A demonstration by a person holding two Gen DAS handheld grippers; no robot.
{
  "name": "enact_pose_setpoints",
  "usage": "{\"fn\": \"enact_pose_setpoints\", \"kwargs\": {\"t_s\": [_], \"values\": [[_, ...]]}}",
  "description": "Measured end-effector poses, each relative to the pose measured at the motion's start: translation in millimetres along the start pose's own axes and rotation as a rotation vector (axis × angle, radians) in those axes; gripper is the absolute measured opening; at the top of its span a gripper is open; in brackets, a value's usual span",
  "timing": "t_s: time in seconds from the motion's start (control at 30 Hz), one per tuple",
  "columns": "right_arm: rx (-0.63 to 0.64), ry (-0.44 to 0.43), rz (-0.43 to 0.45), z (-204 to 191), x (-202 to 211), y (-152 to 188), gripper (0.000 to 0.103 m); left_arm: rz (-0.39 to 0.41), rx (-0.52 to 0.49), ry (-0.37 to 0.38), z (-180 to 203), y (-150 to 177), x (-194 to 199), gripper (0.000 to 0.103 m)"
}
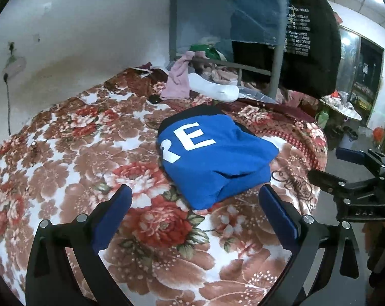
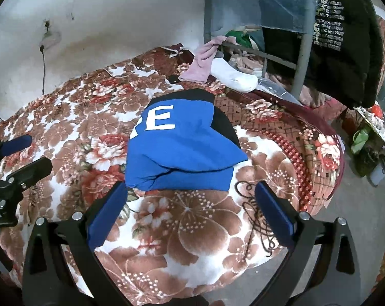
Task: Fold large clothes
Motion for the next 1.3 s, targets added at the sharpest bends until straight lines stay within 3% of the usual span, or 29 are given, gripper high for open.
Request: {"fn": "enact_pose_setpoints", "kwargs": {"t_s": [0.37,0.73,1.3], "values": [[-0.019,-0.010,0.005,9,15,4,0.098,0.020,-0.009,-0.048,8,-4,8,0.098],[-0.023,-0.002,-0.034,12,5,10,0.098,0.033,0.002,-0.077,4,-9,9,0.098],[-0.040,-0.015,-0.012,25,6,0,0.098,0.040,-0.032,-0.047,23,-24,2,0.098]]}}
Point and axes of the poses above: each gripper's, at about its wrist camera, not at the fingertips, and x roughly against the way its jaws point, z to its right, y to its underside, the point moved 7 cm from there along -x, roughly the way its jaws point, and after that the axes turned 1 degree about x, right-handed, at the moved point
